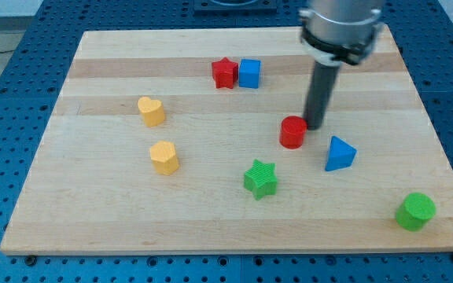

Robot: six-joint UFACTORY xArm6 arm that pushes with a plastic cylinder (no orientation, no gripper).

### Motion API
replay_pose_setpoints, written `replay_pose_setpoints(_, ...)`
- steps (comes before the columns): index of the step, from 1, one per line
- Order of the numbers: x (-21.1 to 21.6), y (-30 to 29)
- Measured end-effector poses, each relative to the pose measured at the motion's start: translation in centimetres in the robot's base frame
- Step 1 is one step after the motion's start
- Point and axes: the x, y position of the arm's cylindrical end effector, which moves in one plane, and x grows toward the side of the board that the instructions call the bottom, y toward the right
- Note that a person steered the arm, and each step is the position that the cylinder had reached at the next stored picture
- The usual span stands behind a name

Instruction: Move the green star towards the left top of green circle

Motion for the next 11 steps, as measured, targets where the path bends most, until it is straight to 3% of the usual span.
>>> replay_pose_setpoints(2,5.8,-5.3)
replay_pose_setpoints(4,5.1,-12.9)
replay_pose_setpoints(5,10.4,-12.1)
replay_pose_setpoints(6,12.7,-11.9)
replay_pose_setpoints(11,12.9,-1.9)
